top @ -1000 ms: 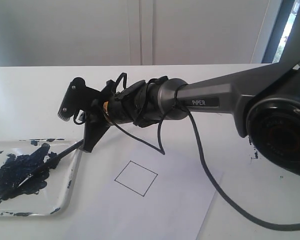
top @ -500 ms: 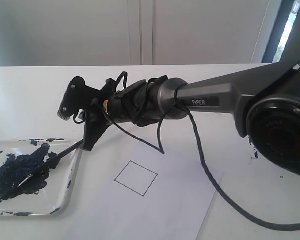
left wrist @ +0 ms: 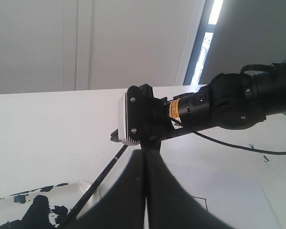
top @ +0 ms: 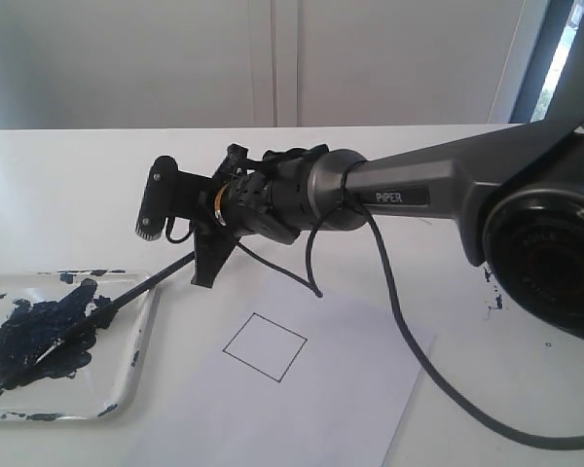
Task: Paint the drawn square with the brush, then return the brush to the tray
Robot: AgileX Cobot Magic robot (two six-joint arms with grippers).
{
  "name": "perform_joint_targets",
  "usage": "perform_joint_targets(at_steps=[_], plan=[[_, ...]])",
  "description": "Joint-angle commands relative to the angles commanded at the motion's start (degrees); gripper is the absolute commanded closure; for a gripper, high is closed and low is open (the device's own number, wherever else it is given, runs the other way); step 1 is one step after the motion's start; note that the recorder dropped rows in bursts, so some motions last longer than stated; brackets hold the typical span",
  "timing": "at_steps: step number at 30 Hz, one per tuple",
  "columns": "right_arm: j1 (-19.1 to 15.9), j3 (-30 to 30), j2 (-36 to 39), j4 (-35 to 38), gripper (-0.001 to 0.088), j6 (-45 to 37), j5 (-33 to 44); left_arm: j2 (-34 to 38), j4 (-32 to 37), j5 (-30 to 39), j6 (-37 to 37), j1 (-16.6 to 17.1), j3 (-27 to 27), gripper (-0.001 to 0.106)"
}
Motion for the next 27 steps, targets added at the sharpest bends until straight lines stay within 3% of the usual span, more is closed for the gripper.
perform_joint_targets(at_steps=[4, 6, 9, 15, 27], plan=[[0.1, -0.4, 1.0, 0.1, 0.0868, -0.1, -0.7, 0.0, 0.0, 0.0, 0.0, 0.0, 0.0, 0.105], [0.0, -2.4, 2.7, 5.5, 0.0868, -2.8, -0.6, 0.0, 0.0, 0.0, 0.0, 0.0, 0.0, 0.105], [0.2, -5.3, 3.5, 7.0, 0.0868, -4.4, -0.4, 0.0, 0.0, 0.0, 0.0, 0.0, 0.0, 0.105], [0.6, -10.6, 6.8, 16.1, 0.0868, -19.9, 13.5, 0.0, 0.0, 0.0, 0.0, 0.0, 0.0, 0.105], [0.6, -10.8, 5.3, 18.1, 0.0868, -19.9, 19.1, 0.0, 0.0, 0.0, 0.0, 0.0, 0.0, 0.105]])
